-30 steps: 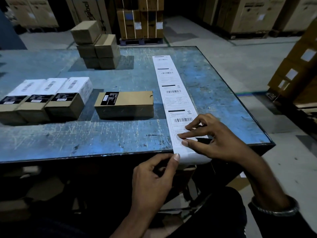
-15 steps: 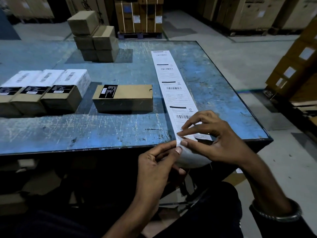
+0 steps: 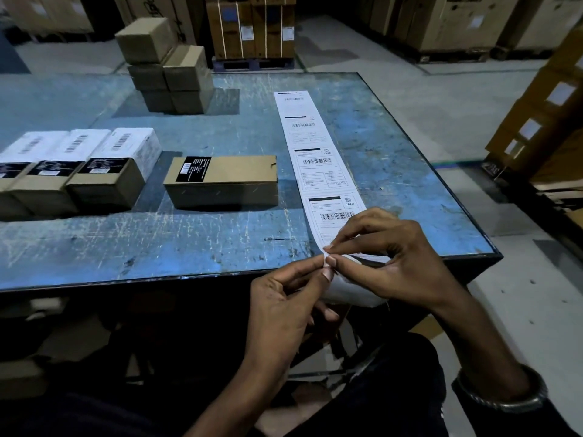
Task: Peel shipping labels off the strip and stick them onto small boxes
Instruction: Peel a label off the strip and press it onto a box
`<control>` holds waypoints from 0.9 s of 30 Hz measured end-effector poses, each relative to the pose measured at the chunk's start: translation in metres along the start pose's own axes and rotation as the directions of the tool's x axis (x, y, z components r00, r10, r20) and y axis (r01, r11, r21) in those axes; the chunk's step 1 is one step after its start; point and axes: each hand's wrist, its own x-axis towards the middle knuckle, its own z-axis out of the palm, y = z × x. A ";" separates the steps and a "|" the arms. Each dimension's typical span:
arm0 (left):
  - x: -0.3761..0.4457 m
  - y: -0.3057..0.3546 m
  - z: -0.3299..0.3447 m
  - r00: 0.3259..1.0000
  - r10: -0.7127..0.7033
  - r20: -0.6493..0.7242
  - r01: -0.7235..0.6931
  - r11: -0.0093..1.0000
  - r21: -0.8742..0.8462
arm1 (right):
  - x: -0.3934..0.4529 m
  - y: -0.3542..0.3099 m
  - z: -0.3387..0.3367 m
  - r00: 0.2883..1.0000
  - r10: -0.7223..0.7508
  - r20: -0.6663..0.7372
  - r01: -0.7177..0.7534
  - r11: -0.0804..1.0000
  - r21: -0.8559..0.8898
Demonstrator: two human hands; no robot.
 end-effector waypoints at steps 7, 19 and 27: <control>0.000 -0.002 0.000 0.999 -0.038 -0.018 0.038 0.999 0.003 | 0.004 -0.003 0.001 1.000 0.005 -0.016 -0.005 0.999 -0.034; -0.005 -0.006 -0.007 0.949 0.271 -0.161 -0.200 0.913 0.357 | 0.025 0.004 -0.013 0.897 0.436 0.069 -0.441 0.889 0.126; 0.020 -0.006 -0.016 0.597 0.704 0.385 -0.671 0.176 0.720 | 0.025 0.005 -0.017 0.877 0.465 0.124 -0.480 0.863 0.158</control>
